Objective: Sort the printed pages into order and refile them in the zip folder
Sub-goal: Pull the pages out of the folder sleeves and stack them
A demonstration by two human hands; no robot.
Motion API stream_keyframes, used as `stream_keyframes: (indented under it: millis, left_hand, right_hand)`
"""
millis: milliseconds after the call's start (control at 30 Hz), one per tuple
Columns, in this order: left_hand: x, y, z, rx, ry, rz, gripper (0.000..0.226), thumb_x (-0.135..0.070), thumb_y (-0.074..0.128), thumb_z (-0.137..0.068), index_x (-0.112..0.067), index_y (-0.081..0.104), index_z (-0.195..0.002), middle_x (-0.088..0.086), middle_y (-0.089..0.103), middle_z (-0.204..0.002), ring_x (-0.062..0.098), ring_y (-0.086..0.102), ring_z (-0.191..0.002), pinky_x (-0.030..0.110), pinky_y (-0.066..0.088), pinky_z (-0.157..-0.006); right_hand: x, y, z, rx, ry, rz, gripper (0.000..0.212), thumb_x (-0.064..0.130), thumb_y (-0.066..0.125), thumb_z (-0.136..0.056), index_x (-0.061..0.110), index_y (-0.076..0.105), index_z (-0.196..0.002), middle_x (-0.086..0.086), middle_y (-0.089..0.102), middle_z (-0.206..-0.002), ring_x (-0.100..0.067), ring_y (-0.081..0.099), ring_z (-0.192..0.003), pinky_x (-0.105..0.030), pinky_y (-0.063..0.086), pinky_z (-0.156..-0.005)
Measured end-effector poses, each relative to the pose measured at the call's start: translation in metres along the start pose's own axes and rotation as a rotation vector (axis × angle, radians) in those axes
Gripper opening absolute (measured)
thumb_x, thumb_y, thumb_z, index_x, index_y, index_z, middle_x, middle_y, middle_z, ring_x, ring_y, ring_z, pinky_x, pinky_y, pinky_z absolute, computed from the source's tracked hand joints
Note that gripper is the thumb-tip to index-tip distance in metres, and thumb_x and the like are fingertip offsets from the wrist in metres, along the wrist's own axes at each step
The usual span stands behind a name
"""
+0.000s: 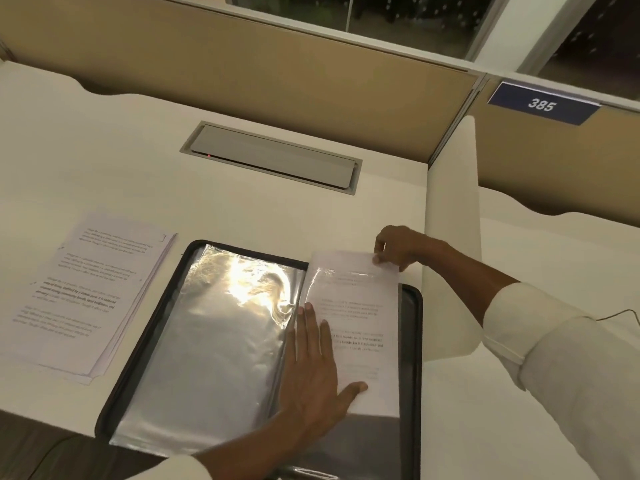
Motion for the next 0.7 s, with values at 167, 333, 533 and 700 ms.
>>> stream_keyframes:
  millis: [167,333,533,700]
  left_hand:
    - [-0.004,0.01,0.01,-0.037,0.099,-0.052,0.134,-0.091,0.055,-0.076,0.003,0.016,-0.164,0.029,0.001,-0.172,0.047,0.007,-0.16,0.057,0.016,-0.12]
    - [-0.005,0.02,0.014,0.06,0.116,-0.118,0.13,-0.094,0.049,-0.079,0.005,0.026,-0.161,0.028,-0.002,-0.172,0.046,0.003,-0.16,0.058,0.015,-0.12]
    - [-0.002,0.027,0.014,0.106,0.134,-0.15,0.128,-0.097,0.037,-0.082,0.001,0.024,-0.163,0.026,-0.008,-0.173,0.045,-0.006,-0.16,0.06,0.009,-0.124]
    - [0.004,0.025,0.009,0.189,0.14,-0.128,0.119,-0.093,0.032,-0.087,-0.009,0.008,-0.168,0.018,-0.025,-0.171,0.036,-0.024,-0.158,0.057,0.005,-0.13]
  right_hand:
    - [-0.007,-0.047,0.001,-0.373,0.028,0.098,0.022,0.033,0.065,-0.102,0.014,0.066,-0.114,-0.008,0.069,-0.117,-0.024,0.059,-0.094,-0.035,0.044,-0.078]
    - [-0.016,-0.095,0.011,-0.656,0.076,-0.033,0.014,0.029,0.063,-0.103,0.017,0.067,-0.109,-0.011,0.069,-0.114,-0.032,0.061,-0.098,-0.036,0.042,-0.08]
    - [-0.009,-0.147,0.033,-0.937,-0.02,-0.144,0.007,0.026,0.063,-0.102,0.021,0.067,-0.105,-0.01,0.072,-0.11,-0.037,0.065,-0.1,-0.043,0.05,-0.08]
    - [0.021,-0.175,0.074,-1.178,-0.329,-0.195,0.013,0.027,0.064,-0.1,0.014,0.064,-0.101,-0.003,0.073,-0.102,-0.027,0.066,-0.089,-0.036,0.048,-0.069]
Point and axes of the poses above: each hand's wrist, its own z-axis away from the middle knuckle, its own y-axis out of the palm, x = y × z, the point moved 8 cm from there along -z, towards the middle knuckle
